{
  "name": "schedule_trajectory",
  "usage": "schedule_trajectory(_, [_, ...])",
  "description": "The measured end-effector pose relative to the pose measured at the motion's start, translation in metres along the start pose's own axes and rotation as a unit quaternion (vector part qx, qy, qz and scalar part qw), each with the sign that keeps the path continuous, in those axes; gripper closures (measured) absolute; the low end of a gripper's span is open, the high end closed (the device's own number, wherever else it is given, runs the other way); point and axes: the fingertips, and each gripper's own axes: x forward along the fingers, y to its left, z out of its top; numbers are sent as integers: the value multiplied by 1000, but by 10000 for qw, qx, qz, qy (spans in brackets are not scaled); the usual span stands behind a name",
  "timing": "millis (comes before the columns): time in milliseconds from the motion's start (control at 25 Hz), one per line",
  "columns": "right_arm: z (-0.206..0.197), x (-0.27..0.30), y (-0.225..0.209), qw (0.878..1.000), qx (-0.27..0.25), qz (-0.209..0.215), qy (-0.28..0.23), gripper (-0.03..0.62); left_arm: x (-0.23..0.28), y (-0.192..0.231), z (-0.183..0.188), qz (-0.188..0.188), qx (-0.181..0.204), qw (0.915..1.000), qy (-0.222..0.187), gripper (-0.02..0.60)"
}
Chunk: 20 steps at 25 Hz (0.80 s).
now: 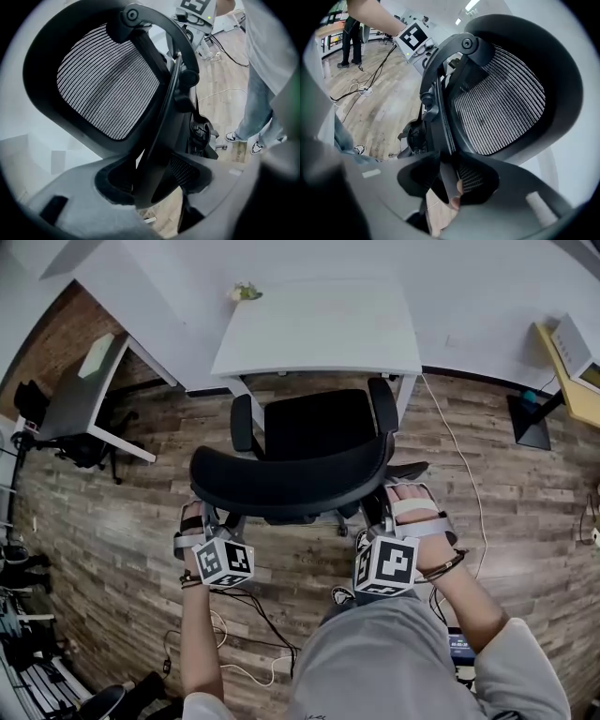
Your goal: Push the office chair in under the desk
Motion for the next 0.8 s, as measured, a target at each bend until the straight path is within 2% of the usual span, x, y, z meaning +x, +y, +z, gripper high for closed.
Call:
schedule_trajectory(440, [3, 32, -25, 9998, 202, 73, 3, 460, 47, 32, 3, -42, 128, 9999, -35, 353])
schedule_trajectory(800, [5, 60, -51, 9994, 339, -38, -86, 456, 89, 61, 5, 67, 307, 9995, 50, 350])
